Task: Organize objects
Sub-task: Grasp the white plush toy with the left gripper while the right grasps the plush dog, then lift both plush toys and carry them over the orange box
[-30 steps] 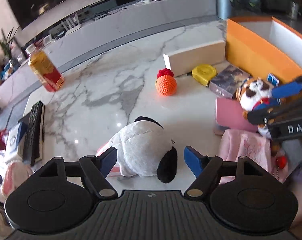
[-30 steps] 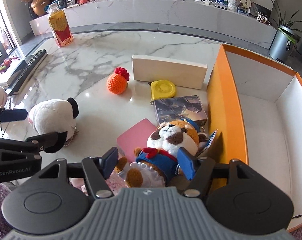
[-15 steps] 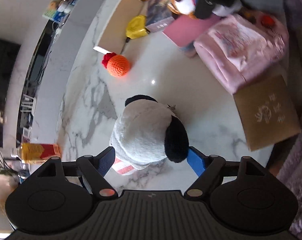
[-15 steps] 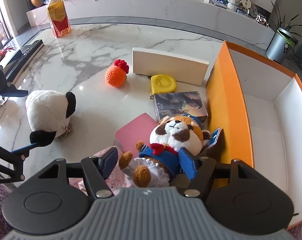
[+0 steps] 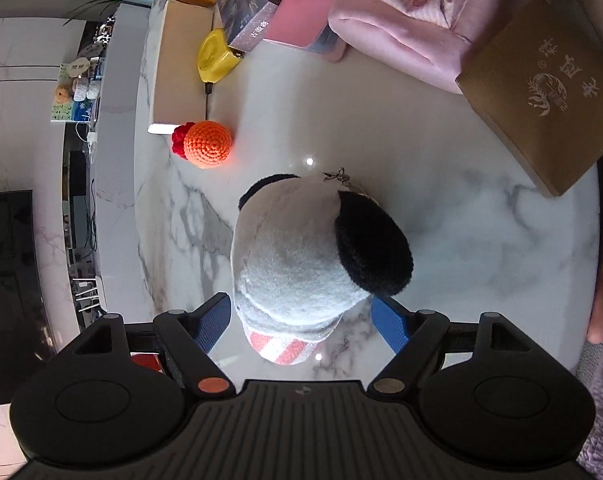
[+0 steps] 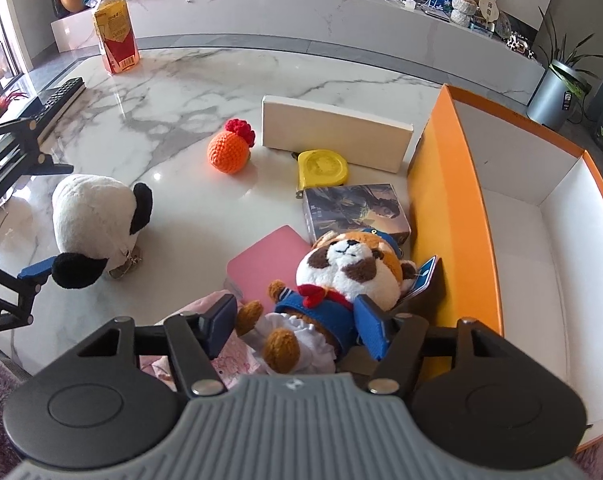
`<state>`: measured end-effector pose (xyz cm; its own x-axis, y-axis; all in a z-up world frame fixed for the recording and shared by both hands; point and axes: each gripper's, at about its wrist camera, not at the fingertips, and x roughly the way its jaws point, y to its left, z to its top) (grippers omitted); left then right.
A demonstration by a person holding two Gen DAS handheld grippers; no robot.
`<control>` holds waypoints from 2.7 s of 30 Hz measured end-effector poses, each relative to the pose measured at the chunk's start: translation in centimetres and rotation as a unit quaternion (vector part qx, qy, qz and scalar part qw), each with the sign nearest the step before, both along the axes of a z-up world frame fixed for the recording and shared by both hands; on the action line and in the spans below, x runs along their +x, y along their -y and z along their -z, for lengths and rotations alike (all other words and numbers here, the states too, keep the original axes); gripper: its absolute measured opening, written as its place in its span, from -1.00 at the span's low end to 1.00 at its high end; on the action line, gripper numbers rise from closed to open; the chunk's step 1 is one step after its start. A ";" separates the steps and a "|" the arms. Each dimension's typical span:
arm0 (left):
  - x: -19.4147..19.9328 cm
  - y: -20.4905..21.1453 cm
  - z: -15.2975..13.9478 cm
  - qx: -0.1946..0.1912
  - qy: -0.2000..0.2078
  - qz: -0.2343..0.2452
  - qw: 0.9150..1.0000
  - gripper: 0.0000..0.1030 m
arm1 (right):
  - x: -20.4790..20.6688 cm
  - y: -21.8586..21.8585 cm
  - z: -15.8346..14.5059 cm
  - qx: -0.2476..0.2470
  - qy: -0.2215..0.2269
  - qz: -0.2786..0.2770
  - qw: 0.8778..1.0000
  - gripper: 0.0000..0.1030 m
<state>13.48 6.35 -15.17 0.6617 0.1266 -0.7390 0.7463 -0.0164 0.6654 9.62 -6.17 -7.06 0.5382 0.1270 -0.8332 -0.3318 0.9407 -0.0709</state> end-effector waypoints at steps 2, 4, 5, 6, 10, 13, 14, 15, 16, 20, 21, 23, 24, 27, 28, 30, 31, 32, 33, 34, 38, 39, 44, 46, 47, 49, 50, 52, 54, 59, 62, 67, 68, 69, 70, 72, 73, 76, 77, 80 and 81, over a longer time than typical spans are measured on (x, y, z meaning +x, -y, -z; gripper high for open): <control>0.6 0.1 0.2 -0.009 0.000 -0.007 1.000 0.76 | 0.0 0.0 0.1 -0.003 0.003 0.000 1.000 0.29; 0.8 0.4 0.3 -0.017 0.002 -0.021 1.000 0.73 | -0.1 -0.2 0.3 -0.011 0.008 -0.004 1.000 0.29; 1.0 0.5 0.2 -0.024 0.002 -0.029 0.999 0.72 | -0.2 -0.3 0.4 -0.016 0.011 -0.008 1.000 0.29; 0.9 0.6 -0.1 -0.033 0.002 -0.038 0.999 0.69 | -0.3 -0.4 0.6 -0.023 0.014 -0.012 1.000 0.30; 0.9 1.2 -0.9 -0.053 -0.002 -0.080 0.995 0.59 | -0.9 -1.0 1.2 -0.059 0.029 -0.025 0.998 0.28; 1.2 1.6 -1.6 -0.068 -0.009 -0.122 0.990 0.52 | -1.2 -1.3 1.5 -0.076 0.036 -0.031 0.996 0.28; 1.4 1.7 -1.8 -0.073 -0.012 -0.134 0.988 0.48 | -1.3 -1.3 1.6 -0.081 0.041 -0.033 0.995 0.24; 1.4 1.8 -2.1 -0.078 -0.016 -0.146 0.986 0.44 | -1.5 -1.4 1.7 -0.088 0.047 -0.035 0.994 0.17; 1.4 1.7 -2.5 -0.085 -0.018 -0.159 0.983 0.43 | -1.6 -1.4 1.8 -0.091 0.051 -0.041 0.994 0.15; 1.5 1.6 -3.5 -0.116 -0.035 -0.209 0.970 0.38 | -2.5 -1.8 1.8 -0.114 0.077 -0.077 0.987 -0.02; 1.5 1.5 -3.8 -0.125 -0.038 -0.223 0.966 0.36 | -2.8 -2.0 1.8 -0.120 0.084 -0.088 0.985 -0.11; 1.3 1.2 -4.5 -0.151 -0.050 -0.257 0.953 0.34 | -3.2 -2.0 1.6 -0.122 0.091 -0.100 0.983 -0.17; 1.3 0.9 -4.9 -0.168 -0.055 -0.276 0.945 0.32 | -3.4 -1.8 1.4 -0.120 0.096 -0.106 0.982 -0.20; 1.4 0.1 -6.2 -0.221 -0.068 -0.336 0.913 0.28 | -3.9 -1.5 1.1 -0.122 0.112 -0.118 0.979 -0.28; 1.2 -0.1 -6.7 -0.236 -0.071 -0.351 0.904 0.27 | -4.2 -1.4 0.9 -0.124 0.121 -0.124 0.977 -0.29; 0.6 -0.3 -7.7 -0.262 -0.078 -0.372 0.887 0.24 | -4.9 -1.0 0.5 -0.128 0.133 -0.131 0.974 -0.31; 0.3 -0.2 -8.3 -0.273 -0.081 -0.380 0.880 0.24 | -5.1 -0.8 0.2 -0.128 0.137 -0.133 0.973 -0.31; 0.0 -0.2 -8.8 -0.283 -0.082 -0.387 0.874 0.23 | -5.4 -0.6 -0.1 -0.126 0.141 -0.134 0.973 -0.32; -0.4 -0.1 -9.4 -0.293 -0.084 -0.394 0.867 0.22 | -5.6 -0.4 -0.4 -0.125 0.145 -0.133 0.972 -0.32; -0.7 0.0 -10.0 -0.302 -0.084 -0.400 0.861 0.22 | -5.8 -0.2 -0.8 -0.122 0.150 -0.133 0.972 -0.33; -2.2 0.7 -12.7 -0.343 -0.085 -0.411 0.840 0.17 | -7.0 0.7 -2.3 -0.111 0.173 -0.139 0.969 -0.35; -2.6 1.0 -13.4 -0.354 -0.085 -0.412 0.835 0.16 | -7.5 0.9 -2.7 -0.110 0.182 -0.142 0.967 -0.35; -4.2 2.6 -16.6 -0.401 -0.089 -0.405 0.817 0.14 | -9.3 1.9 -4.8 -0.107 0.224 -0.163 0.955 -0.37; -4.6 3.6 -17.7 -0.418 -0.090 -0.395 0.813 0.13 | -10.1 2.5 -5.7 -0.109 0.244 -0.173 0.948 -0.38; -4.8 4.2 -18.1 -0.424 -0.089 -0.390 0.813 0.13 | -10.4 2.9 -6.2 -0.111 0.252 -0.177 0.945 -0.38; -4.9 5.5 -19.0 -0.441 -0.085 -0.378 0.810 0.12 | -11.0 3.7 -6.8 -0.116 0.265 -0.185 0.939 -0.38; -5.0 6.0 -19.4 -0.449 -0.084 -0.373 0.808 0.12 | -11.3 4.2 -7.1 -0.119 0.269 -0.188 0.937 -0.38; -4.8 7.2 -20.2 -0.466 -0.083 -0.363 0.803 0.12 | -11.7 5.2 -7.6 -0.127 0.277 -0.191 0.933 -0.38; -4.3 8.3 -20.9 -0.484 -0.083 -0.357 0.795 0.11 | -11.9 6.3 -8.0 -0.136 0.289 -0.191 0.928 -0.39; -2.6 11.3 -22.4 -0.531 -0.082 -0.341 0.771 0.11 | -11.5 9.2 -8.9 -0.159 0.306 -0.195 0.918 -0.39; -1.4 13.4 -22.7 -0.554 -0.079 -0.334 0.758 0.11 | -10.9 11.1 -9.1 -0.169 0.303 -0.200 0.916 -0.39; 1.1 16.3 -20.6 -0.578 -0.102 -0.359 0.726 0.11 | -8.9 14.2 -8.4 -0.184 0.283 -0.212 0.917 -0.39; 1.7 16.7 -19.9 -0.582 -0.112 -0.371 0.715 0.11 | -8.5 14.6 -7.9 -0.187 0.278 -0.220 0.916 -0.39; 2.2 17.1 -19.0 -0.584 -0.120 -0.385 0.704 0.11 | -8.1 15.2 -7.4 -0.187 0.269 -0.229 0.917 -0.39; 2.6 17.4 -18.2 -0.586 -0.126 -0.394 0.697 0.11 | -7.5 15.7 -6.9 -0.188 0.256 -0.236 0.918 -0.39; 3.1 18.2 -16.8 -0.583 -0.136 -0.412 0.686 0.11 | -6.5 16.7 -5.8 -0.189 0.233 -0.246 0.922 -0.39; 3.4 18.4 -16.1 -0.582 -0.142 -0.420 0.682 0.11 | -6.1 17.3 -5.3 -0.189 0.223 -0.250 0.923 -0.39; 4.0 19.1 -14.3 -0.578 -0.155 -0.442 0.668 0.11 | -4.6 18.7 -3.9 -0.172 0.191 -0.262 0.930 -0.40; 4.1 19.3 -13.9 -0.577 -0.157 -0.447 0.665 0.11 | -3.9 19.1 -3.5 -0.162 0.180 -0.264 0.934 -0.41; 4.3 20.5 -13.1 -0.567 -0.148 -0.453 0.672 0.10 | -2.1 20.2 -2.5 -0.121 0.141 -0.273 0.944 -0.46; 4.4 21.0 -12.9 -0.561 -0.141 -0.454 0.678 0.10 | -1.6 20.3 -2.2 -0.107 0.129 -0.275 0.947 -0.46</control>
